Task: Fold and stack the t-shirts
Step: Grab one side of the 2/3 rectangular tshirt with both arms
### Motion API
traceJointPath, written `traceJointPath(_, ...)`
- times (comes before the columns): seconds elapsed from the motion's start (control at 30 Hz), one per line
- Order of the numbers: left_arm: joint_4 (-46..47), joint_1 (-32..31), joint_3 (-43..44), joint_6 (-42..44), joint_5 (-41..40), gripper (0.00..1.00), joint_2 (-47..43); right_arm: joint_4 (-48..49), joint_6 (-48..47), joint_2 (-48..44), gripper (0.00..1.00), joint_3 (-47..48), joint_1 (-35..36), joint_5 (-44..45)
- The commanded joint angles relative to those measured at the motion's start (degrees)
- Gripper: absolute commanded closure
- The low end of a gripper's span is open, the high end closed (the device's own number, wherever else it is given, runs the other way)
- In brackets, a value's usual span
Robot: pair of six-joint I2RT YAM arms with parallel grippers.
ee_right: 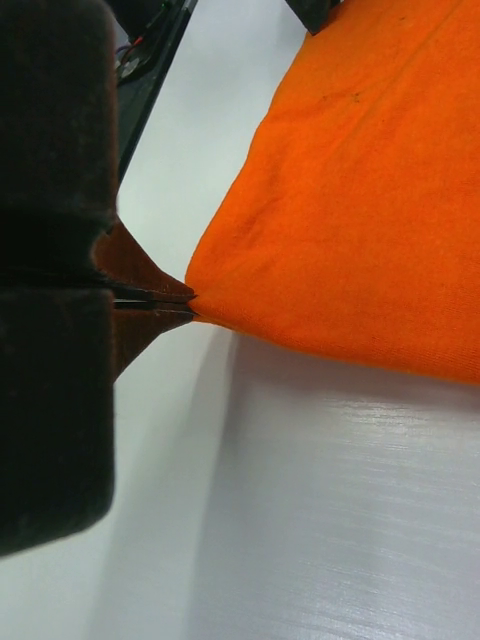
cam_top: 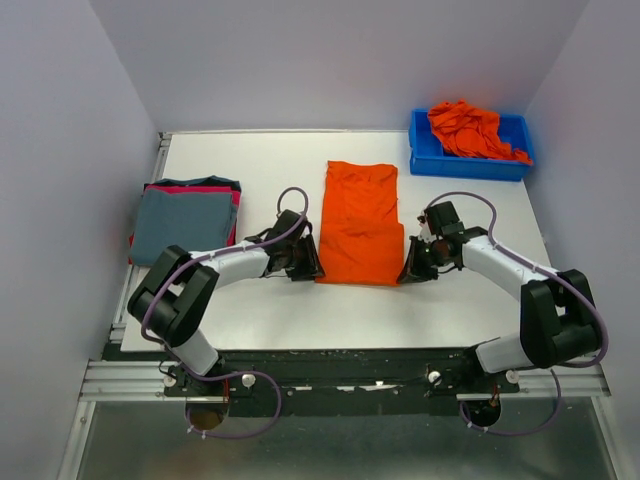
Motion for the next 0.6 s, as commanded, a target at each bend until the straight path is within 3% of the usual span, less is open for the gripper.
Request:
traceJointPath(0.0, -1.04, -0.74, -1.52, -0.16, -2.0, 0.57, 1.18, 1.04, -0.13, 0.36, 0.99, -0.39, 0.04, -1.32)
traceJointPath(0.57, -3.59, -0.66, -2.84, 1.16, -3.05, 0.65, 1.89, 1.21, 0.05, 0.71, 0.99, -0.48, 0.12, -1.32)
